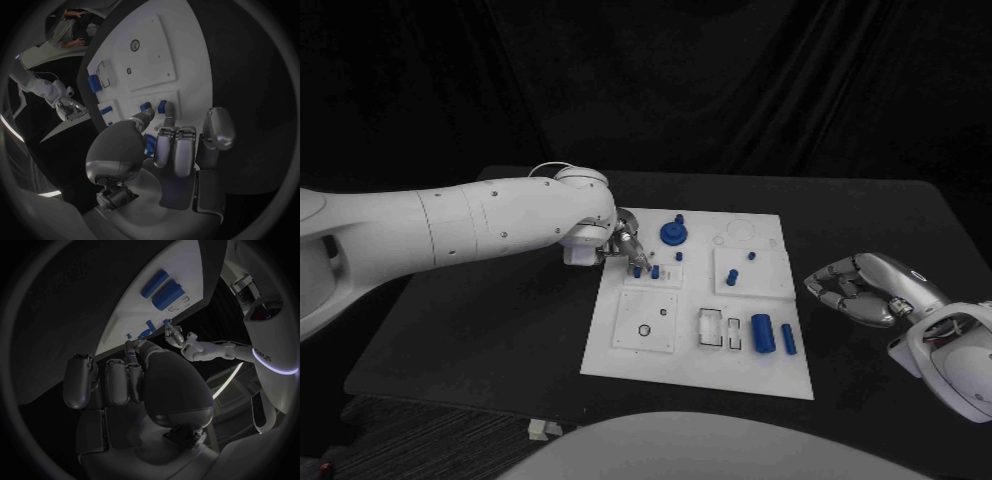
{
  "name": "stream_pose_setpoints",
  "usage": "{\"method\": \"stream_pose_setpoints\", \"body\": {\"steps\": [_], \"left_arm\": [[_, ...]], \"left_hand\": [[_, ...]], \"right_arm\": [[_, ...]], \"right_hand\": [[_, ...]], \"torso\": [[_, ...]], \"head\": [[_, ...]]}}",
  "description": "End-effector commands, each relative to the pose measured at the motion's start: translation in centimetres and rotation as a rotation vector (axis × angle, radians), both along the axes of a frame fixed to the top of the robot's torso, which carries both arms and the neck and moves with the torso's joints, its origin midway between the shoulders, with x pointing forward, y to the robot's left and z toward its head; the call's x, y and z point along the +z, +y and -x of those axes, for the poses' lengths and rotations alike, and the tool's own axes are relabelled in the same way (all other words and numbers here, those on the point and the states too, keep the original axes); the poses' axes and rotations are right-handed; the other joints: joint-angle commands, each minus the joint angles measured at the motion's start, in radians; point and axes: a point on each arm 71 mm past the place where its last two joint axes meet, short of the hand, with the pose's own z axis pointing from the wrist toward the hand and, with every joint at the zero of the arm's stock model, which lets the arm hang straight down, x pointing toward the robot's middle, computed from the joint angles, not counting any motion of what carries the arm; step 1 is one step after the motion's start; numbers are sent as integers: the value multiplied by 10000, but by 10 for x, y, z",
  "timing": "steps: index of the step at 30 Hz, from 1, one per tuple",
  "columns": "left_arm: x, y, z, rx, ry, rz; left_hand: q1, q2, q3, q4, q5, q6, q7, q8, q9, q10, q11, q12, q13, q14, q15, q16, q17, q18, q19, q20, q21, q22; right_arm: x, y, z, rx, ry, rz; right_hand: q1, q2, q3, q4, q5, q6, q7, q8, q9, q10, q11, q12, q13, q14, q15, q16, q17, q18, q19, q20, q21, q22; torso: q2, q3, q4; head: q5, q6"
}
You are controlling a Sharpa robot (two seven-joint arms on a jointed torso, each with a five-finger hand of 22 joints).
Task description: Assemble the parts on the task board
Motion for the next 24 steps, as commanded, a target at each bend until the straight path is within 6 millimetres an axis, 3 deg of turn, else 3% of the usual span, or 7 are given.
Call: {"method": "stream_pose_setpoints", "body": {"steps": [1,9,13,18,20,21,24], "left_arm": [[-10,1,6,-100,436,-335],[-9,5,5,79,227,-185],[-7,8,5,223,-205,121],[3,14,1,356,-1595,1126],[9,15,-2,373,-2175,1592],[14,16,-4,393,-2585,1893],[27,19,-10,437,-3726,2654]], "left_hand": [[-135,9,-170,63,-73,-80,90,-272,25,606,85,-33,2325,1055,66,26,2635,194,-35,58,-35,1455],[-212,231,-724,533,-14,-214,37,308,686,656,54,25,2357,1055,49,26,2635,193,2,65,-13,1467],[-75,337,-1046,853,218,-421,-81,1201,1711,732,-51,101,2400,1055,-18,26,2635,176,110,-23,117,1504],[13,103,-1522,1199,461,-436,-209,2051,2488,1018,-163,386,2580,1055,-141,26,2635,92,388,-120,519,1611],[-107,-149,-2062,1522,95,-398,-242,2245,2496,1056,-201,424,2605,1055,-180,26,2635,58,489,-153,679,1653],[-90,-167,-2364,1726,-418,-409,-251,2342,2480,1056,-211,424,2605,1055,-192,26,2635,45,523,-173,740,1669],[-147,-217,-2853,2006,-612,-360,-273,2489,2469,1056,-228,424,2605,1055,-211,26,2635,-2,641,-189,967,1732]], "right_arm": [[-2,-1,1,-96,104,65],[-2,-1,1,-103,95,63],[-1,-2,1,-118,81,62],[0,-4,2,-164,3,28],[1,-6,3,-205,-34,16],[2,-7,4,-234,-61,6],[4,-10,5,-300,-141,-23]], "right_hand": [[47,-65,-19,-47,38,32,27,-67,9,-5,30,-48,333,453,71,-66,-9,93,-21,73,-39,1774],[47,-65,-19,-47,38,32,27,-67,9,-5,30,-48,333,453,71,-66,-9,93,-21,73,-39,1774],[47,-65,-19,-47,38,32,27,-67,9,-5,30,-48,333,453,71,-66,-9,93,-21,73,-39,1774],[46,-64,-14,-57,41,39,26,-70,15,-3,29,-48,335,455,70,-64,-10,93,-20,74,-41,1774],[46,-64,-14,-57,41,39,26,-70,15,-3,29,-48,335,455,70,-64,-10,93,-20,74,-41,1774],[46,-64,-14,-57,41,39,26,-70,15,-3,29,-48,335,455,70,-64,-10,93,-20,74,-41,1774],[45,-66,-14,-59,42,40,26,-71,16,2,29,-41,344,456,70,-59,-4,92,-18,74,-39,1775]], "torso": [[-5,0,1],[0,-5,-13],[-4,-7,-4],[-12,1,-9],[-5,1,1],[-5,2,8],[6,0,5]], "head": [[5,-2],[5,-2],[-16,-2],[-2,-2],[1,-2],[-6,-2],[-34,-2]]}}
